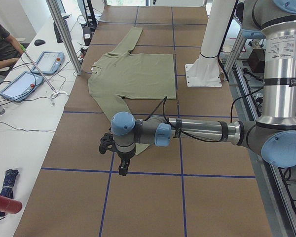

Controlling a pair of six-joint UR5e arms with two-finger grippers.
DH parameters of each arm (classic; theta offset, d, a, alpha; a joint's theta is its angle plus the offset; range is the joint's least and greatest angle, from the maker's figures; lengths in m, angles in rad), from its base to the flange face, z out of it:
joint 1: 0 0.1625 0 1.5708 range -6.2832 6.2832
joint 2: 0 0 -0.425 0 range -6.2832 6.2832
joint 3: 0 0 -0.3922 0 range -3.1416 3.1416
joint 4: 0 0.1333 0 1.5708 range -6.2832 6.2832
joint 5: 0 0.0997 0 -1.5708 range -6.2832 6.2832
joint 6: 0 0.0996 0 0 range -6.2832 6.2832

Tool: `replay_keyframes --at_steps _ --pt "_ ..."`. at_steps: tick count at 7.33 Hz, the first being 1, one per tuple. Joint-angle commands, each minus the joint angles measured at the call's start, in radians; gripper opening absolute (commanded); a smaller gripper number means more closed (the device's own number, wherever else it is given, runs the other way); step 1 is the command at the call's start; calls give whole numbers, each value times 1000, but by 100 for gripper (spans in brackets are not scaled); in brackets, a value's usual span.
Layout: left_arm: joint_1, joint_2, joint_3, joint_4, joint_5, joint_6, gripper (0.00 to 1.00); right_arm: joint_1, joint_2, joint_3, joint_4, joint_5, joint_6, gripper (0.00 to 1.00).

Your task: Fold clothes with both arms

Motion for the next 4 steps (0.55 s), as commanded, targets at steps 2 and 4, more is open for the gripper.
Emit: replay_keyframes --at_steps 2,4 --pt "0 -8 -2 -2 0 2 100 0 22 -1 -1 1 10 100" --pt "3 -51 -2 -24 -3 0 100 -17 67 -3 0 3 16 100"
